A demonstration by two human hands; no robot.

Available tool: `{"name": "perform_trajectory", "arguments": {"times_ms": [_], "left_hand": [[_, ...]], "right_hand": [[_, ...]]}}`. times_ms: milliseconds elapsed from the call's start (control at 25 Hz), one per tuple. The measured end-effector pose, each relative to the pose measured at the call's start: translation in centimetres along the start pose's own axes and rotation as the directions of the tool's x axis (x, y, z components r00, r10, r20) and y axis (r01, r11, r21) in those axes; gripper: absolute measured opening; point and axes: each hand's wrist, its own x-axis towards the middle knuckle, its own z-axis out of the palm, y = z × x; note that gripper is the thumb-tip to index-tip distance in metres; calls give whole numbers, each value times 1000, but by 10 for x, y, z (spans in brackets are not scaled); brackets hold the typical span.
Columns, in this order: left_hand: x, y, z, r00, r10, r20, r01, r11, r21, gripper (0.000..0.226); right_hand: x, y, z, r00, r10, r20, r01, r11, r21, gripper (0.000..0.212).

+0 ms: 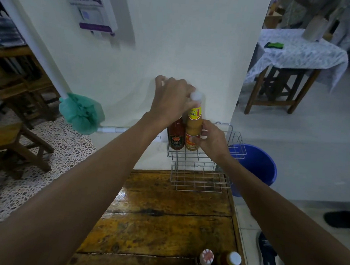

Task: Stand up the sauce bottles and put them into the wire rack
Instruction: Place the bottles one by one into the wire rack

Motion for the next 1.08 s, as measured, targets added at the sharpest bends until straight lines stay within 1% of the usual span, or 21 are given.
{"name": "perform_trajectory", "arguments": {"times_ms": [160, 320, 520, 600, 760, 960, 1080], "left_hand": [[-3, -8, 7, 999, 29, -43, -29, 1000, -6, 36], [-8, -10, 16, 998, 5, -58, -8, 998, -58, 44], [-5, -10, 18, 995, 0, -99, -6, 998, -65, 45], [-8, -10, 21, 994, -8, -106, -2, 996, -93, 48], [-13, -10, 21, 995, 22, -99, -31, 995, -91, 51], [-15, -9, 21, 996, 29, -80, -36, 995, -89, 56], [-16, -6, 21, 997, 24, -79, -32, 994, -102, 59]], "right_hand": [[2, 1, 3, 1000, 16, 11, -16, 999, 46, 54], [-1, 4, 5, 1000, -1, 23, 0, 999, 37, 57], [-1, 5, 6, 1000, -24, 21, 23, 999, 25, 54], [-2, 6, 9, 999, -27, 16, 27, 1000, 15, 56], [-3, 8, 8, 999, 0, 42, -2, 999, 40, 65], [-5, 9, 8, 999, 0, 46, 0, 1000, -2, 64], [-6, 9, 6, 999, 8, 40, -8, 1000, 1, 66]]}}
